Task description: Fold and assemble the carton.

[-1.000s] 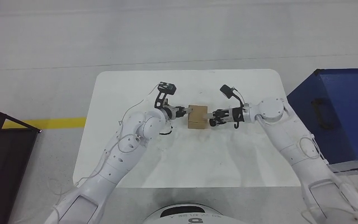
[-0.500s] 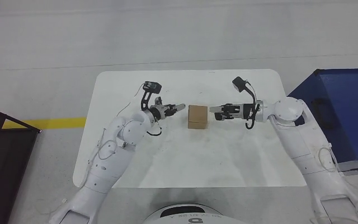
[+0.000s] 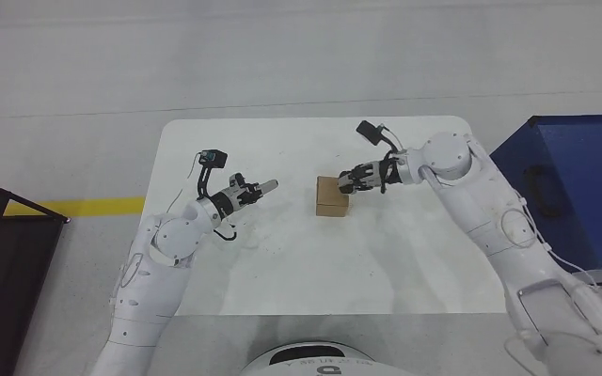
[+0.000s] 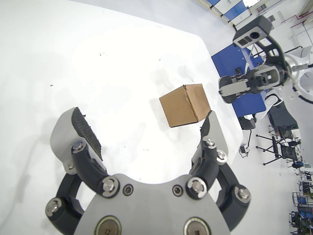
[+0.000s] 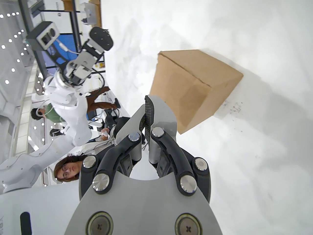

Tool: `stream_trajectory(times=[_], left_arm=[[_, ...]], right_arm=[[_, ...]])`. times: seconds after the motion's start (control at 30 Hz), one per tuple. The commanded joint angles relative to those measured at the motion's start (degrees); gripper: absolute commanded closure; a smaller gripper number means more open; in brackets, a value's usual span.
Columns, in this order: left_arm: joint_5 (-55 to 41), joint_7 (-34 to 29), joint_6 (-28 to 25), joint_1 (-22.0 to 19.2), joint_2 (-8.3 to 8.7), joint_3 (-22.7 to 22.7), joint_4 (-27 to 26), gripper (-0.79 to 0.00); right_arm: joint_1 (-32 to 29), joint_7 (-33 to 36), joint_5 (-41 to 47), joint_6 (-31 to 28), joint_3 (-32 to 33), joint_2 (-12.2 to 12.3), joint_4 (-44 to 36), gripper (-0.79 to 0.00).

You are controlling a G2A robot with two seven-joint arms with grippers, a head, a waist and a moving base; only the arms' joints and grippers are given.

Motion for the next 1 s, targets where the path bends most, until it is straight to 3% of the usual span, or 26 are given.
stream_trajectory(times=[0.0,0.2,0.77,0.97], left_arm=[[0.0,0.01,0.0,0.0,0.0,0.0,-0.01,-0.785],[0.0,0.01,0.0,0.0,0.0,0.0,-0.01,-0.785],[0.0,0.01,0.0,0.0,0.0,0.0,-0.01,-0.785],[0.0,0.01,0.0,0.0,0.0,0.0,-0.01,-0.785]], right_arm=[[1.02,-0.41,-0.93,1.28,-1.59,-0.48,0.9,0.0],[3.36,0.49,-4.3,6.04,-5.24,-1.48,2.32,0.0],[2.02,-1.0,-6.05,7.82,-5.35,-1.43,-0.46,0.0],[-0.74,0.02,-4.36,2.49,-1.28,-0.02,-3.11,0.0]])
